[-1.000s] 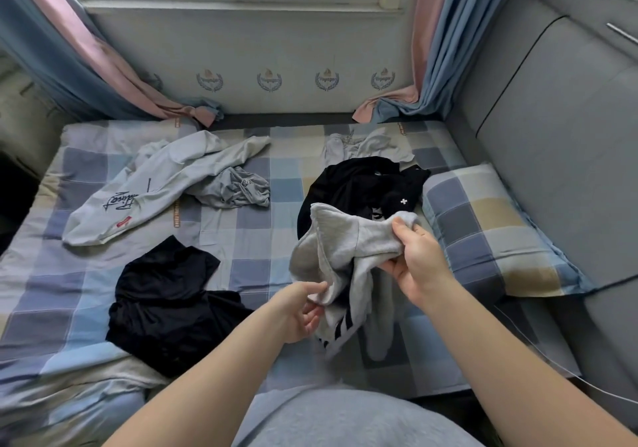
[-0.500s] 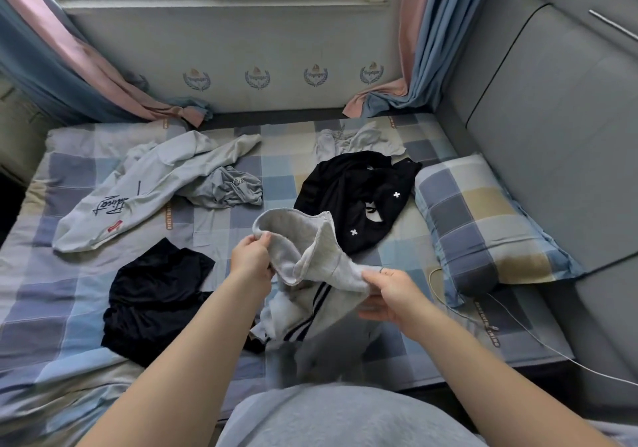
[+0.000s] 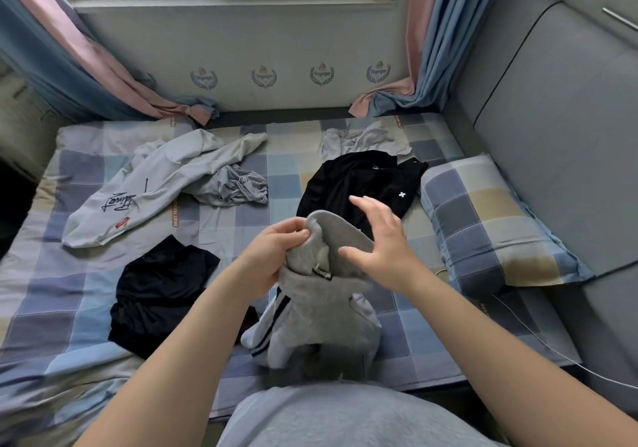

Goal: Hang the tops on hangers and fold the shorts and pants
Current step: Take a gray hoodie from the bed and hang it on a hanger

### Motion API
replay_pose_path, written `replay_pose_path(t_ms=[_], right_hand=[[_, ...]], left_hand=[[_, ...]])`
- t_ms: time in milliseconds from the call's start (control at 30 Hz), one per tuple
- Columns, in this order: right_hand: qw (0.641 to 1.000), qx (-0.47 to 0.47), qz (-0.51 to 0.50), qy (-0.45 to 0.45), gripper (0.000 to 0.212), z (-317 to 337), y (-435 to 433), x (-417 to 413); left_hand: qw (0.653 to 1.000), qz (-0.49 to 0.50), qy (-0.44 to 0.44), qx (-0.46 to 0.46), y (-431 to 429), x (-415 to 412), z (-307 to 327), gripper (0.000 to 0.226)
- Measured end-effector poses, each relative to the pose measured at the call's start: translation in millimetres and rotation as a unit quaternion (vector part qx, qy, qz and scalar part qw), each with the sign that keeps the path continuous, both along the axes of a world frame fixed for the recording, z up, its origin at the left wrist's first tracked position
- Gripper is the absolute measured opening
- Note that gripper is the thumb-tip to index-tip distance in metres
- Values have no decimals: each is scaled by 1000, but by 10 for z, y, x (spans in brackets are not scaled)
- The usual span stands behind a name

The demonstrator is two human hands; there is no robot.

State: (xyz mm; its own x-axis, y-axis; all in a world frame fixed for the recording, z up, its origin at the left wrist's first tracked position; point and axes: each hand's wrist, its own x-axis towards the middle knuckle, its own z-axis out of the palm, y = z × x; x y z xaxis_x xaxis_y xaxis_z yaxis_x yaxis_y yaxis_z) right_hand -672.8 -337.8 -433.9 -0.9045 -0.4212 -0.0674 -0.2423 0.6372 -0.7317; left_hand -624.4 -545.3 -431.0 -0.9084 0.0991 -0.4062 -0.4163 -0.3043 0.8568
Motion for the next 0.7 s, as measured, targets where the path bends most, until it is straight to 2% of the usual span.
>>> replay_pose_path(t_ms=[67,167,200,267,300,367,433,467,533,600,633,700], right_hand=[[996,52,59,31,67,16,-98,-54],[995,38,88,-35,14,-2,-187,-117],[995,21,80,-53,11,-11,-190,-138],[997,-11,48,-57,24,-33,-180,-197],[997,-36,26,-57,27,-37,-178,-222],[993,-97,-20,-58,23,-29,-187,-251],[984,-154,-66,-58,19,-14,-171,-283],[981,-169,-84,-54,17,-8,-147,-302],[977,-178,-104,-47,15,1,-87,-337],[978,-170,-106,-54,13,-18,-20,-345],[979,-158,-110,-58,14,-39,16,-344],[980,-137,-124,-70,17,-94,91,-334]], left_hand=[[995,-78,43,-47,-16,19,63,23],[982,-111,94,-124,-61,18,103,21],[978,-101,102,-149,-82,22,103,18],[961,-85,123,-231,-128,39,68,10],[943,-80,134,-294,-146,45,17,12],[885,-69,129,-443,-156,60,-124,22],[824,-41,77,-560,-173,88,-299,30],[812,-15,39,-582,-195,113,-387,30],[824,35,-35,-565,-247,163,-542,25],[863,74,-76,-495,-291,179,-653,22],[894,100,-83,-428,-303,181,-683,21],[955,165,-89,-231,-294,191,-678,18]])
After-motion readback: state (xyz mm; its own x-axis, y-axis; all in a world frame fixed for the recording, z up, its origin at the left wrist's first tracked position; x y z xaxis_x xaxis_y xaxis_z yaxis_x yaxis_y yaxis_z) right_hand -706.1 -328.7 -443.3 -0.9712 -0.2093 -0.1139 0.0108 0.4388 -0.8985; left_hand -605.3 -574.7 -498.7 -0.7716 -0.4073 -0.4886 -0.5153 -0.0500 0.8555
